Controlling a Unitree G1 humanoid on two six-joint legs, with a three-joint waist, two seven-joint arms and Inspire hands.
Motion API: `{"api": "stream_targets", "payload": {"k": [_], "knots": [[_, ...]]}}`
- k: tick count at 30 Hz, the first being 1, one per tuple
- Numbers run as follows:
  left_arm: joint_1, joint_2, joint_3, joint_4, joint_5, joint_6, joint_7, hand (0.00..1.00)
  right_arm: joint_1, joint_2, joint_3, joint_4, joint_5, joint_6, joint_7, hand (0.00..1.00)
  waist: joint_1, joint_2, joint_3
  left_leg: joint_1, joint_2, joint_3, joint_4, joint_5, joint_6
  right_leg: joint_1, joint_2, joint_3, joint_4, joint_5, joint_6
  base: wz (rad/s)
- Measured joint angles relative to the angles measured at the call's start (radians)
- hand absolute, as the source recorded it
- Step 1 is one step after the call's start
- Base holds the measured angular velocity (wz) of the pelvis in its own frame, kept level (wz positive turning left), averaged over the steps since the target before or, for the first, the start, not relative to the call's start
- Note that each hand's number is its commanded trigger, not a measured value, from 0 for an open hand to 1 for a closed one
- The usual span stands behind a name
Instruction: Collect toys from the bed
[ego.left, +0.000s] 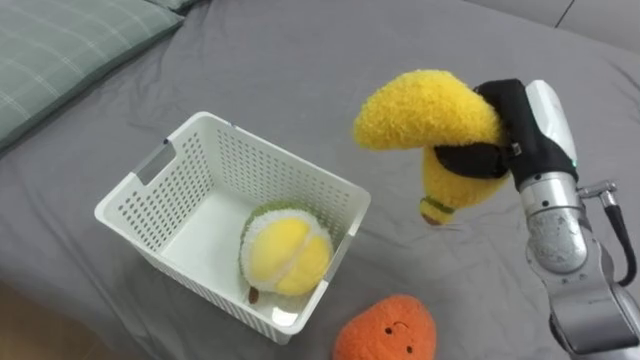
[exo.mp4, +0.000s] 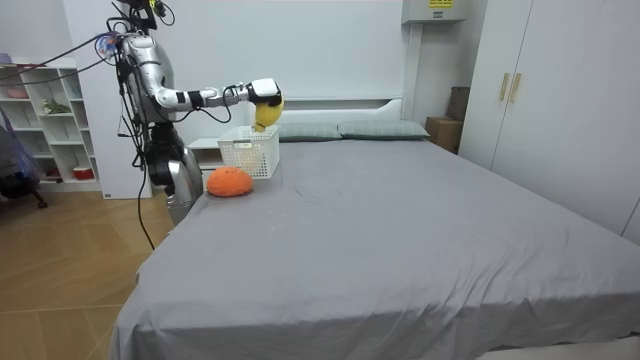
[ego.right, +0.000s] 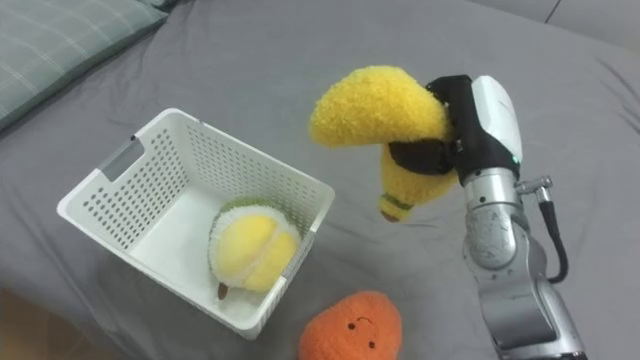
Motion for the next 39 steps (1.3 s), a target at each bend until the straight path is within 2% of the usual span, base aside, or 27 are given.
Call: {"api": "stream_targets", "payload": {"k": [5, 9, 12, 17, 18, 19, 20, 21, 22, 23, 28, 39], "knots": [[0.001, -0.006, 0.017, -0.001, 0.038, 0.009, 0.006, 0.00, -0.022, 0.004, 0.072, -0.055, -0.009, 0.006, 0.036, 1.00, 0.029, -0.005, -0.0032, 0.001, 0.000, 0.001, 0.001, -0.002, 0.001, 0.001, -0.001, 0.000, 0.000, 0.001, 0.002, 0.00], [0.002, -0.007, 0.026, 0.004, 0.040, 0.030, 0.005, 0.00, -0.069, 0.009, 0.137, -0.056, -0.011, 0.048, 0.089, 1.00, 0.055, -0.006, -0.0039, 0.002, -0.001, -0.002, 0.003, -0.002, 0.001, 0.004, -0.002, -0.001, 0.000, 0.001, 0.002, 0.01], [0.001, -0.007, 0.012, 0.003, 0.039, 0.043, 0.004, 0.00, -0.092, 0.035, 0.187, -0.055, -0.012, 0.064, 0.136, 1.00, 0.060, -0.005, -0.0031, 0.002, -0.002, -0.012, 0.008, -0.003, 0.001, 0.010, -0.003, -0.003, 0.000, 0.001, 0.002, 0.08], [0.001, -0.007, 0.010, -0.012, 0.041, 0.044, -0.006, 0.00, -0.102, 0.090, 0.255, -0.050, -0.037, 0.074, 0.165, 1.00, 0.092, -0.010, -0.0045, -0.015, -0.003, -0.022, 0.016, -0.010, 0.000, 0.001, -0.003, -0.005, 0.000, 0.001, 0.002, 0.04], [0.002, -0.007, 0.010, -0.014, 0.041, 0.047, -0.009, 0.00, -0.102, 0.101, 0.267, -0.050, -0.037, 0.080, 0.174, 0.97, 0.105, -0.012, -0.0049, -0.015, -0.003, -0.022, 0.016, -0.010, 0.000, 0.001, -0.004, -0.006, 0.000, 0.001, 0.002, 0.00], [0.002, -0.007, 0.010, -0.021, 0.041, 0.051, -0.011, 0.00, -0.103, 0.107, 0.278, -0.050, -0.037, 0.085, 0.182, 0.82, 0.110, -0.013, -0.0042, -0.015, -0.004, -0.023, 0.017, -0.010, 0.000, 0.001, -0.004, -0.008, 0.000, 0.001, 0.002, 0.00], [0.002, -0.007, 0.010, -0.022, 0.041, 0.051, -0.011, 0.00, -0.105, 0.108, 0.285, -0.050, -0.037, 0.087, 0.187, 0.62, 0.113, -0.013, -0.0036, -0.016, -0.004, -0.025, 0.018, -0.010, 0.000, 0.001, -0.004, -0.010, 0.000, 0.001, 0.002, 0.07], [0.001, -0.007, 0.012, -0.022, 0.051, 0.052, -0.012, 0.00, -0.105, 0.115, 0.288, -0.049, -0.037, 0.087, 0.197, 0.25, 0.121, -0.014, -0.0032, -0.017, -0.005, -0.028, 0.020, -0.010, 0.000, 0.001, -0.004, -0.015, 0.000, 0.001, 0.003, 0.07], [0.001, -0.007, 0.013, -0.022, 0.059, 0.052, -0.013, 0.00, -0.105, 0.117, 0.288, -0.049, -0.037, 0.087, 0.199, 0.07, 0.127, -0.014, -0.0031, -0.018, -0.005, -0.029, 0.021, -0.010, 0.000, 0.001, -0.004, -0.016, 0.000, 0.002, 0.003, 0.05], [0.001, -0.007, 0.013, -0.023, 0.071, 0.053, -0.019, 0.00, -0.110, 0.118, 0.288, -0.045, -0.037, 0.087, 0.199, 0.00, 0.138, -0.014, -0.0027, -0.018, -0.006, -0.029, 0.022, -0.010, 0.001, 0.001, -0.004, -0.017, -0.001, 0.002, 0.003, 0.00], [0.004, -0.007, 0.013, -0.041, 0.078, 0.079, -0.025, 0.00, -0.134, 0.126, 0.288, 0.008, -0.047, 0.089, 0.198, 0.00, 0.152, -0.014, -0.0024, -0.024, -0.008, -0.033, 0.020, -0.012, 0.003, -0.001, -0.003, -0.017, -0.002, 0.002, 0.004, 0.01], [0.001, -0.008, 0.013, -0.044, 0.080, 0.093, -0.022, 0.00, -0.134, 0.136, 0.287, 0.063, -0.047, 0.105, 0.191, 0.00, 0.158, -0.013, -0.0006, -0.037, -0.013, -0.052, 0.034, -0.012, 0.003, 0.001, -0.003, -0.036, -0.005, 0.001, 0.006, 0.05]]}}
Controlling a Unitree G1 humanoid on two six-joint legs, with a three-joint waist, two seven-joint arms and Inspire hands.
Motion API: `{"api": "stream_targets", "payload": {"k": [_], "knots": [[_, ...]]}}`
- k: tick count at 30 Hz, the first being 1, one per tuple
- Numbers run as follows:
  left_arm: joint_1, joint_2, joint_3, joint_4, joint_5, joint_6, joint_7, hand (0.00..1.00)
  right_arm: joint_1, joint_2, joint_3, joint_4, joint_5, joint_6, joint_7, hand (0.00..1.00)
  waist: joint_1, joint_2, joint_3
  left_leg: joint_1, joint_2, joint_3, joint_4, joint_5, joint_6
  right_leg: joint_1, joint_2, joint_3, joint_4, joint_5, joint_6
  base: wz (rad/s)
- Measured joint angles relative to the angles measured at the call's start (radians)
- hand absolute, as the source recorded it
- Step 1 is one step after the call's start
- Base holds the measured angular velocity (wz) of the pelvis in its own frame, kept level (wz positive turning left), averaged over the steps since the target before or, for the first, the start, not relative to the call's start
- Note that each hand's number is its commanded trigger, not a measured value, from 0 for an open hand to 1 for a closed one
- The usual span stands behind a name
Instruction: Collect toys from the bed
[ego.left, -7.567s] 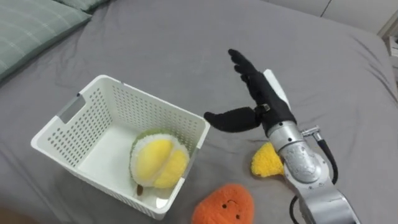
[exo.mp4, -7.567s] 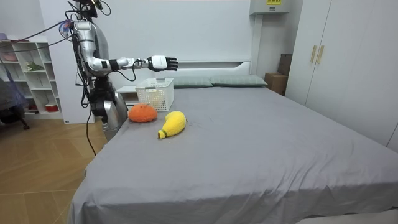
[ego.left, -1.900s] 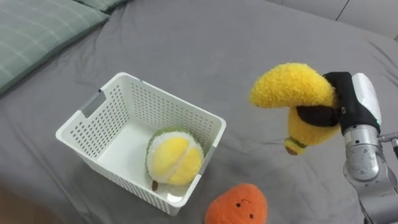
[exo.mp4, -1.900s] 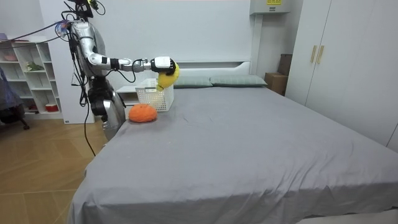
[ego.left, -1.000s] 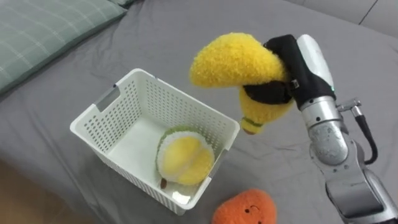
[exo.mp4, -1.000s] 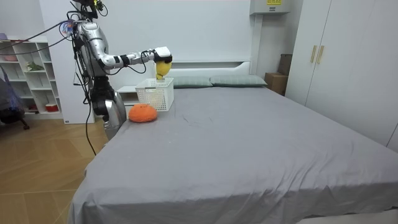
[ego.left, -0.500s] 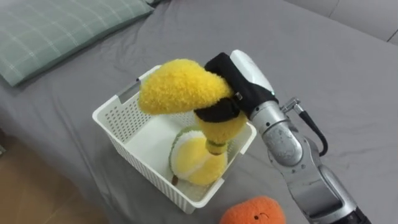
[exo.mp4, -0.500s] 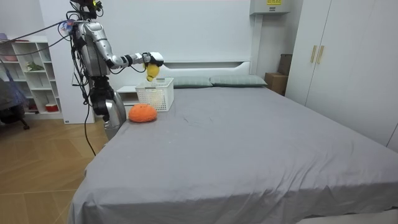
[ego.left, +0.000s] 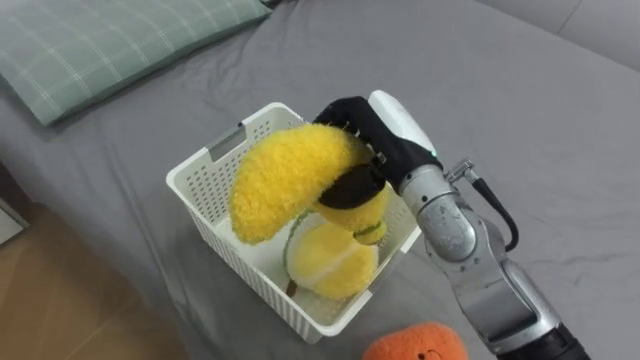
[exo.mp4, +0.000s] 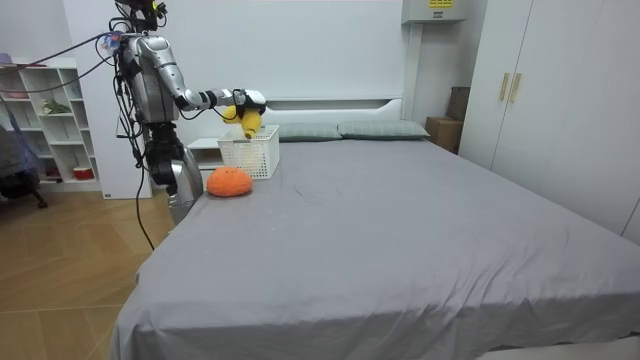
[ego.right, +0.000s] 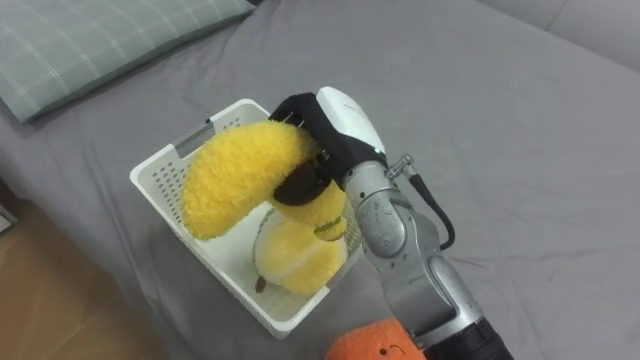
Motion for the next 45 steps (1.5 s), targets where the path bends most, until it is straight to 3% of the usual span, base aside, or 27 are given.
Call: {"api": "stream_targets", "payload": {"k": [12, 20, 27, 33, 36, 40, 41, 45], "knots": [[0.002, -0.001, 0.000, -0.005, 0.019, 0.009, 0.000, 0.00, 0.000, 0.006, -0.001, 0.006, 0.001, 0.004, -0.002, 0.00, 0.002, 0.001, 0.0004, -0.006, 0.000, -0.002, 0.002, 0.000, 0.000, -0.002, 0.000, 0.000, 0.000, 0.000, 0.000, 0.00], [0.004, -0.009, -0.002, -0.041, 0.040, 0.017, 0.003, 0.00, 0.000, 0.006, -0.006, 0.006, 0.005, 0.004, -0.012, 0.00, -0.010, 0.011, 0.0063, -0.008, -0.001, -0.001, 0.004, 0.000, 0.000, -0.002, -0.001, 0.004, -0.010, 0.001, 0.002, 0.00], [0.014, -0.024, 0.001, -0.037, 0.037, -0.002, 0.057, 0.00, 0.000, -0.001, -0.070, 0.006, 0.150, -0.007, -0.107, 0.00, -0.030, 0.019, 0.0044, 0.007, 0.001, 0.013, -0.004, 0.001, 0.000, 0.000, 0.001, 0.021, -0.013, 0.001, 0.002, -0.06], [0.028, -0.028, 0.025, -0.010, 0.037, -0.025, 0.068, 0.00, 0.013, -0.007, -0.124, -0.003, 0.252, -0.065, -0.164, 0.00, -0.080, 0.017, 0.0012, 0.012, 0.004, 0.028, -0.005, 0.000, 0.001, 0.003, 0.001, 0.037, -0.020, 0.003, 0.004, -0.07], [0.053, -0.029, 0.029, -0.004, 0.036, -0.032, 0.068, 0.00, 0.085, -0.015, -0.168, -0.054, 0.250, -0.080, -0.174, 0.00, -0.111, 0.020, -0.0018, 0.023, 0.004, 0.031, -0.005, -0.002, 0.003, 0.018, -0.001, 0.037, -0.024, 0.004, 0.006, 0.00], [0.082, -0.038, 0.069, -0.001, 0.035, -0.039, 0.068, 0.00, 0.168, -0.026, -0.221, -0.067, 0.242, -0.096, -0.174, 0.00, -0.158, 0.024, -0.0169, 0.031, 0.004, 0.037, -0.006, -0.003, 0.004, 0.024, 0.000, 0.048, -0.025, 0.005, 0.008, -0.06], [0.092, -0.042, 0.084, 0.006, 0.034, -0.043, 0.068, 0.00, 0.197, -0.026, -0.244, -0.069, 0.241, -0.098, -0.177, 0.00, -0.160, 0.032, -0.0126, 0.045, 0.006, 0.048, -0.011, -0.003, 0.005, 0.031, 0.001, 0.064, -0.026, 0.005, 0.008, -0.29], [0.124, -0.039, 0.118, 0.008, 0.009, -0.051, 0.069, 0.00, 0.273, -0.033, -0.302, -0.069, 0.252, -0.106, -0.205, 0.00, -0.203, 0.034, -0.0144, 0.063, 0.009, 0.066, -0.021, -0.004, 0.004, 0.039, 0.003, 0.089, -0.025, 0.005, 0.007, -0.18]]}}
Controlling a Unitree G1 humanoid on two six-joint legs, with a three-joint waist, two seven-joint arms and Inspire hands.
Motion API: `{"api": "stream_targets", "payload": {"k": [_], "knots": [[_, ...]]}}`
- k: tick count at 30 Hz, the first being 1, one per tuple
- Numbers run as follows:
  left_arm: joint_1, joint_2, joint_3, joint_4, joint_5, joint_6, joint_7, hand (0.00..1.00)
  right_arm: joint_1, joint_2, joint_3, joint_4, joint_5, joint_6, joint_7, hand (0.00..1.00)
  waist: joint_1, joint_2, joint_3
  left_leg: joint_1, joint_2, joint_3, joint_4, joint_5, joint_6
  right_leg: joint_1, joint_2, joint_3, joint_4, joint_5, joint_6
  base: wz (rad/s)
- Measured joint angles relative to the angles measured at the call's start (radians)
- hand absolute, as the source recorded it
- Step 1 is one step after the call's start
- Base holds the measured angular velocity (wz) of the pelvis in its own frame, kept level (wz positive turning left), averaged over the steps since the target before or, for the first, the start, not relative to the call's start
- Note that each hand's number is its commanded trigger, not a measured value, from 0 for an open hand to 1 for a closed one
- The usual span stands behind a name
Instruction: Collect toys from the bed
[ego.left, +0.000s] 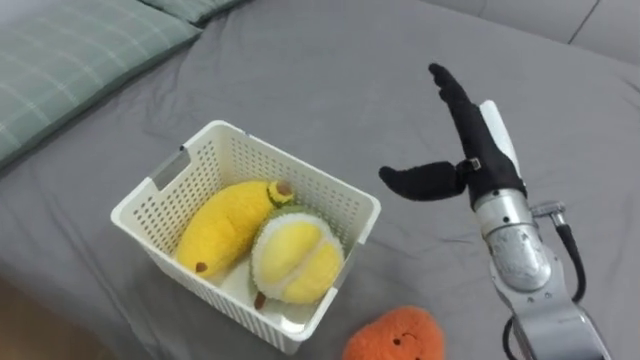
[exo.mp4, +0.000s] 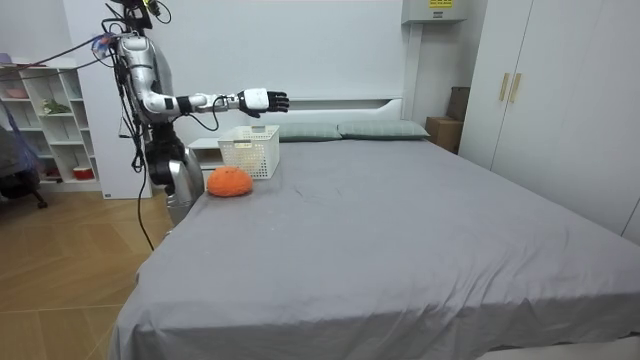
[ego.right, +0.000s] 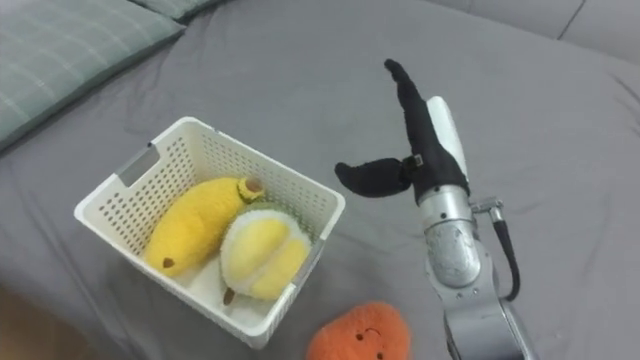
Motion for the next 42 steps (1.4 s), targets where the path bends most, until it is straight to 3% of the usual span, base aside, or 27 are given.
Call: {"api": "stream_targets", "payload": {"k": [6, 16, 23, 27, 33, 42], "knots": [[-0.011, 0.000, 0.001, -0.027, -0.001, -0.002, -0.007, 0.00, 0.103, -0.001, -0.064, 0.002, 0.036, -0.007, -0.019, 0.00, -0.050, 0.002, 0.0019, -0.003, 0.005, 0.018, 0.003, -0.007, 0.001, -0.008, 0.001, 0.014, 0.016, 0.000, 0.000, -0.07], [-0.034, 0.001, 0.012, -0.031, -0.043, -0.040, -0.003, 0.00, 0.136, -0.001, -0.089, 0.003, 0.024, -0.007, 0.007, 0.00, -0.092, -0.014, 0.0004, 0.016, 0.012, 0.047, -0.003, -0.014, 0.001, -0.003, 0.015, 0.050, 0.015, 0.002, -0.001, -0.10], [-0.026, 0.001, 0.013, 0.006, -0.042, -0.019, -0.008, 0.00, 0.160, 0.003, -0.084, 0.125, 0.014, 0.005, 0.111, 0.00, -0.085, -0.025, 0.0012, 0.015, 0.015, 0.055, -0.002, -0.022, 0.004, -0.011, 0.014, 0.054, 0.014, 0.003, 0.001, -0.02], [-0.033, 0.001, -0.002, 0.008, -0.043, -0.015, -0.010, 0.00, 0.162, 0.005, -0.030, 0.183, -0.010, 0.052, 0.226, 0.00, -0.062, -0.035, 0.0002, 0.003, 0.016, 0.060, -0.002, -0.022, 0.004, -0.024, 0.015, 0.058, 0.014, 0.003, 0.001, -0.03], [-0.039, 0.007, -0.013, 0.009, -0.041, -0.009, -0.011, 0.00, 0.162, 0.006, 0.047, 0.206, -0.060, 0.061, 0.347, 0.00, -0.049, -0.044, 0.0027, -0.002, 0.016, 0.060, 0.001, -0.023, 0.004, -0.025, 0.016, 0.055, 0.011, 0.003, 0.001, 0.00], [-0.040, 0.011, -0.013, -0.015, -0.033, 0.003, -0.024, 0.00, 0.168, 0.008, 0.111, 0.404, -0.206, 0.077, 0.466, 0.00, -0.010, -0.047, 0.0031, -0.004, 0.014, 0.047, 0.007, -0.026, 0.007, -0.023, 0.015, 0.042, 0.011, 0.005, 0.003, 0.04]]}}
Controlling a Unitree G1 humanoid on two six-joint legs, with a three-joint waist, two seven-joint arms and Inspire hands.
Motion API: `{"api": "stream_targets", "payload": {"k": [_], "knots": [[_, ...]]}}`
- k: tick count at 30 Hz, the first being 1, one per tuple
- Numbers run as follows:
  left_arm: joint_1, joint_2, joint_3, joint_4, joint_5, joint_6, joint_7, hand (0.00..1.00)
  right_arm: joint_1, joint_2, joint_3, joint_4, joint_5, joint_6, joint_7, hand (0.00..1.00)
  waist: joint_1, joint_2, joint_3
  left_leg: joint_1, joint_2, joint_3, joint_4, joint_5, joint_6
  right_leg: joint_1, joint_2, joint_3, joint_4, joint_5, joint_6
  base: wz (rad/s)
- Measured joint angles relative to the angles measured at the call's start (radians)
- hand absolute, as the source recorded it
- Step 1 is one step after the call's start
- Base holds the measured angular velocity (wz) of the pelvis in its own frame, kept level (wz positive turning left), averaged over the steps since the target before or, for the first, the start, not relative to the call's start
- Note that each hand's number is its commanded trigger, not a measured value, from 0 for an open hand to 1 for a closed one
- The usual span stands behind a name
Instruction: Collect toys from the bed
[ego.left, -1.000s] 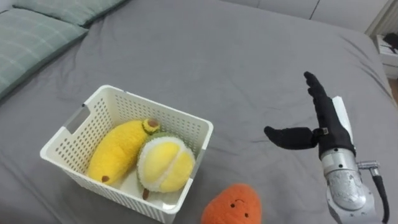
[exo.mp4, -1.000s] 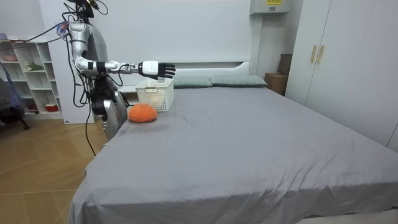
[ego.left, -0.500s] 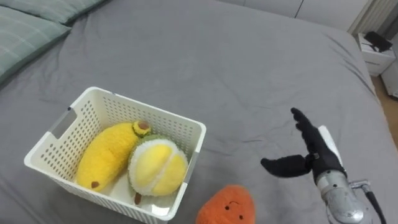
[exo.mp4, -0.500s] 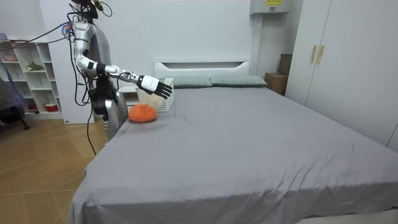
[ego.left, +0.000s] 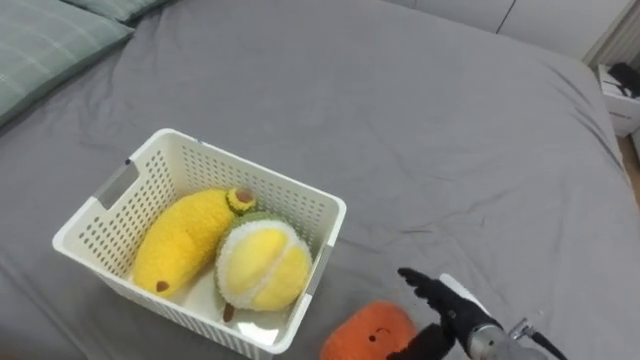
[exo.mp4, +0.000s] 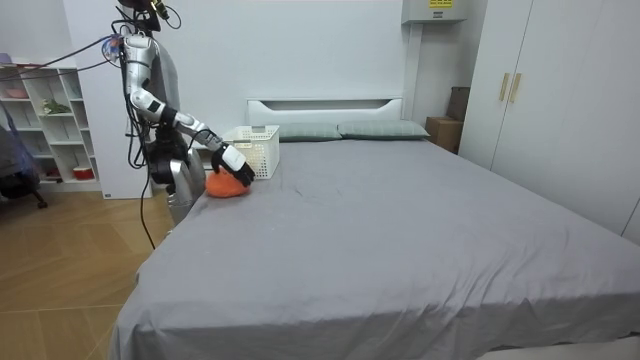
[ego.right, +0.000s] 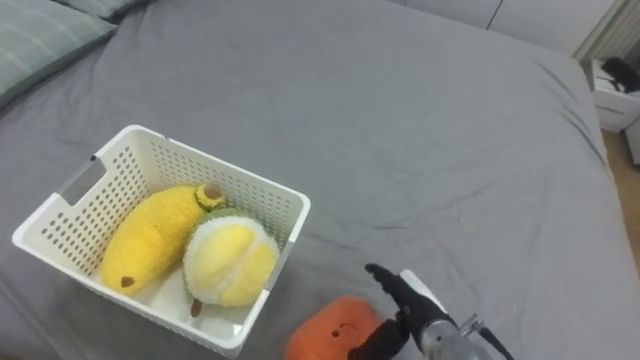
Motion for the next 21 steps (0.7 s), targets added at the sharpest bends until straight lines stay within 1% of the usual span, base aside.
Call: {"api": "stream_targets", "payload": {"k": [5, 12, 16, 21], "knots": [[0.005, 0.002, 0.001, 0.000, 0.017, 0.007, 0.000, 0.00, 0.003, 0.000, 0.000, 0.033, -0.009, 0.012, 0.037, 0.00, 0.004, -0.002, 0.0006, 0.001, 0.000, -0.003, 0.000, 0.000, 0.000, 0.001, -0.001, -0.011, 0.001, 0.000, 0.000, 0.01], [0.006, 0.003, 0.001, 0.004, 0.019, 0.019, 0.001, 0.00, -0.002, 0.001, 0.000, 0.058, -0.042, 0.013, 0.092, 0.00, 0.006, -0.005, 0.0019, 0.001, -0.001, -0.011, 0.000, -0.002, -0.002, 0.001, 0.001, -0.006, 0.001, 0.000, 0.000, 0.00], [0.004, 0.007, 0.000, 0.012, 0.019, 0.020, 0.001, 0.00, -0.015, -0.001, 0.000, 0.108, -0.043, 0.014, 0.099, 0.00, 0.007, -0.008, 0.0036, 0.000, -0.001, -0.014, 0.001, -0.002, -0.002, 0.001, 0.001, -0.008, 0.000, 0.000, 0.000, 0.00], [0.005, 0.010, 0.000, 0.012, 0.019, 0.022, 0.001, 0.00, -0.014, 0.001, -0.001, 0.103, -0.044, 0.015, 0.097, 0.00, 0.011, -0.011, 0.0047, 0.000, -0.001, -0.014, 0.002, -0.002, -0.002, 0.002, 0.001, -0.015, 0.000, 0.000, 0.000, 0.00]]}}
